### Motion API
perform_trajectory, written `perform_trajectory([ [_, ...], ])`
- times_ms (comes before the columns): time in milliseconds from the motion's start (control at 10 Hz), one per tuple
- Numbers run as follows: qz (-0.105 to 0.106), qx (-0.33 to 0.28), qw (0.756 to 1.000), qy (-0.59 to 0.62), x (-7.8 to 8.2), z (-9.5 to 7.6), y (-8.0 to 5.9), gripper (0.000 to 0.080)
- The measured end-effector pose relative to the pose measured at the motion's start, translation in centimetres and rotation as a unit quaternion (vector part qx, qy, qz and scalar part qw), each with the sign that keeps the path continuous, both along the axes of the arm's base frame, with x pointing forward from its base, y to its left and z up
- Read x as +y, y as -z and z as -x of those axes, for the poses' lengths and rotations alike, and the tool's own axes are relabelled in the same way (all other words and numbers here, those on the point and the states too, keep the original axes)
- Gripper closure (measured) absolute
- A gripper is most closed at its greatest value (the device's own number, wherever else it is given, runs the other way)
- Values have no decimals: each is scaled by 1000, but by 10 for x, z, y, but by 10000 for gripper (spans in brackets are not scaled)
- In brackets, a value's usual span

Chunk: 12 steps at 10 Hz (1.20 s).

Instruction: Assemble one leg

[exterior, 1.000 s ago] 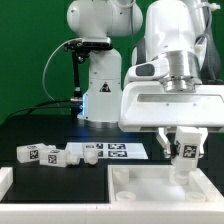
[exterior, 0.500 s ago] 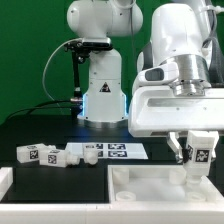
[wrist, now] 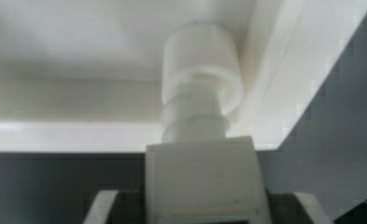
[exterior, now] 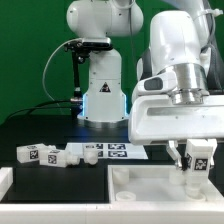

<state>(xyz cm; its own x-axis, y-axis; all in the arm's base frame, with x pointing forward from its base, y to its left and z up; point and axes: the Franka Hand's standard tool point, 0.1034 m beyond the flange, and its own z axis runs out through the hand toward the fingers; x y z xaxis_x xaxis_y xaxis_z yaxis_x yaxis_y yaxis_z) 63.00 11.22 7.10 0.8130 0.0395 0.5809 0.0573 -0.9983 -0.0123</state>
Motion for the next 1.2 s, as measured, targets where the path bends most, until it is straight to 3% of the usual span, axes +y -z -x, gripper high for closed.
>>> perform_trajectory([
  [700,1,6,1000,3,2,0,18,515],
  [1100,4,8,1000,0,2,0,19,515],
  [1200,5,12,1000,-1,1,1,20,360],
])
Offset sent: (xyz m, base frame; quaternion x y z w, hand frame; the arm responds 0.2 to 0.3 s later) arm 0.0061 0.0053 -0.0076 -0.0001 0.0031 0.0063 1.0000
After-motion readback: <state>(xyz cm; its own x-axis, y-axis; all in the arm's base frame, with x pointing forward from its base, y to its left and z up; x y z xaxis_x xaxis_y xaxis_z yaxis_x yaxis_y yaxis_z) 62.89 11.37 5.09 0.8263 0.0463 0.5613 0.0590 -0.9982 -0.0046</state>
